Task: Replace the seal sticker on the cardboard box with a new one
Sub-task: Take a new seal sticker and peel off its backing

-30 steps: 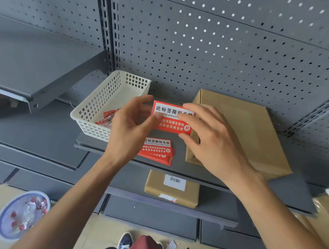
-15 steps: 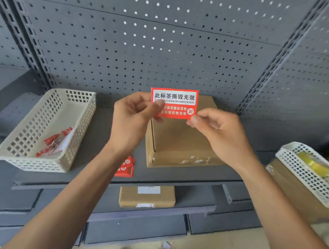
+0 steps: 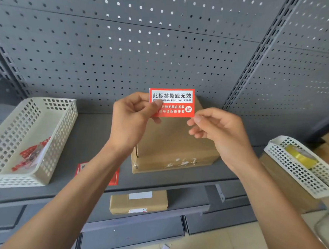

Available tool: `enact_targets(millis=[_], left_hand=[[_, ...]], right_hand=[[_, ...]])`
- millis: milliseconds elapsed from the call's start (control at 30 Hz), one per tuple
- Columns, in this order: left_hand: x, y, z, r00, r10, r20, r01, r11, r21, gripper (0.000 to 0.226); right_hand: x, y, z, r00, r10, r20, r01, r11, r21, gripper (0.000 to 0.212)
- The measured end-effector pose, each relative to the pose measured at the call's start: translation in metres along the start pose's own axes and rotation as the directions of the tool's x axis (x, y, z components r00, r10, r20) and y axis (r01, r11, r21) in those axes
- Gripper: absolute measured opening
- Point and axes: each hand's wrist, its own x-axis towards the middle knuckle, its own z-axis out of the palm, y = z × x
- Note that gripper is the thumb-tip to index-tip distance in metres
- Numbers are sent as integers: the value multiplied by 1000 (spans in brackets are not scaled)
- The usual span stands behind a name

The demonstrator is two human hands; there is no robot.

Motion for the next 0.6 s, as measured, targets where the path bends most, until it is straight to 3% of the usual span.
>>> enact_targets(millis=[300, 367, 433, 467, 533, 600], left_hand=[[8, -4, -3, 999, -35, -5, 35, 999, 35, 7], [8, -4, -1, 999, -41, 2, 41, 996, 81, 16], [7, -6, 0, 995, 85, -50, -67, 954, 293, 39], [5, -6, 1, 976, 205, -75, -149, 877, 457, 46], [-3, -3, 4, 890, 455, -30, -334, 696, 635, 42], [-10, 3, 13, 835, 547, 49, -452, 634, 627, 26]], right_hand=[[12, -3, 6, 998, -61, -4, 61, 998, 11, 11], [14, -3, 8, 997, -78, -16, 78, 997, 25, 12], [17, -4, 9, 994, -102, -30, 103, 994, 32, 15], [19, -5, 10, 992, -118, -36, 119, 993, 26, 15], [21, -7, 11, 987, -152, -46, 152, 988, -7, 16], [23, -10, 13, 982, -184, -37, 182, 982, -49, 17]])
